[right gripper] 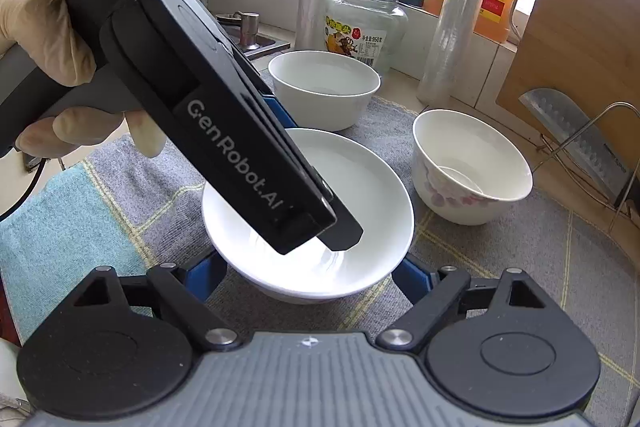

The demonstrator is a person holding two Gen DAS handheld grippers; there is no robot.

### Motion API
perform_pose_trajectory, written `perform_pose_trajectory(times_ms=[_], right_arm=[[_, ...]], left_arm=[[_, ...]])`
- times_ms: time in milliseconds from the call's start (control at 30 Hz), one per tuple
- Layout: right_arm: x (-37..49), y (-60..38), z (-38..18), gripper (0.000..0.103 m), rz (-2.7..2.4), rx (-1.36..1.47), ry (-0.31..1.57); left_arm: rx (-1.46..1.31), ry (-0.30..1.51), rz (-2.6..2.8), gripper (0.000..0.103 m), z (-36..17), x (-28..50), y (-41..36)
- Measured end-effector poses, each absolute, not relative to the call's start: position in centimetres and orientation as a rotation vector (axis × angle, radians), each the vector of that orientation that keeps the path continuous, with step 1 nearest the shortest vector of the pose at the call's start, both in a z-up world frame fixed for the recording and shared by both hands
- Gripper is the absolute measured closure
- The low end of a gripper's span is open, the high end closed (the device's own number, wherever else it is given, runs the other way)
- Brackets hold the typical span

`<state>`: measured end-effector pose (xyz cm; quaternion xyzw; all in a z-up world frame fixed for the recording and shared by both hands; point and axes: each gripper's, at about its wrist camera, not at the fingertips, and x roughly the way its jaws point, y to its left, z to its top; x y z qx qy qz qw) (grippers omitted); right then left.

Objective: Organize plates and bowls
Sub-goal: 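Lift the white bowl with the left tool and carry it toward the plate stack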

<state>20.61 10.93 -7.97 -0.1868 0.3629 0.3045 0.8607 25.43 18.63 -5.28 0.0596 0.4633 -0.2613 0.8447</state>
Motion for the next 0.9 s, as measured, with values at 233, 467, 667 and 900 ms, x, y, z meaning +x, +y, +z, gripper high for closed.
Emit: perform_pose_trajectory(times_ms=[233,467,667,900], right_arm=[[20.1,10.5,-7.3,0.011,0.632,-0.384,0.77],[19.4,9.0,-6.1,0.011,0.603,-0.361,0.768],[18.9,7.1,-5.7,0.011,0.536,-0.349,0.774],[18.2,4.0,-5.6,0.011,0.435,-0.325,0.787]], left_arm=[[0.129,0.968,-0.557,0.03,-4.9,25.1,18.3],[0.154,0.942,-0.595,0.03,-3.9,24.7,16.7],[0.182,0.926,-0.659,0.03,-3.6,24.8,14.1],[0.226,0.912,-0.745,0.03,-3.7,25.0,10.2]])
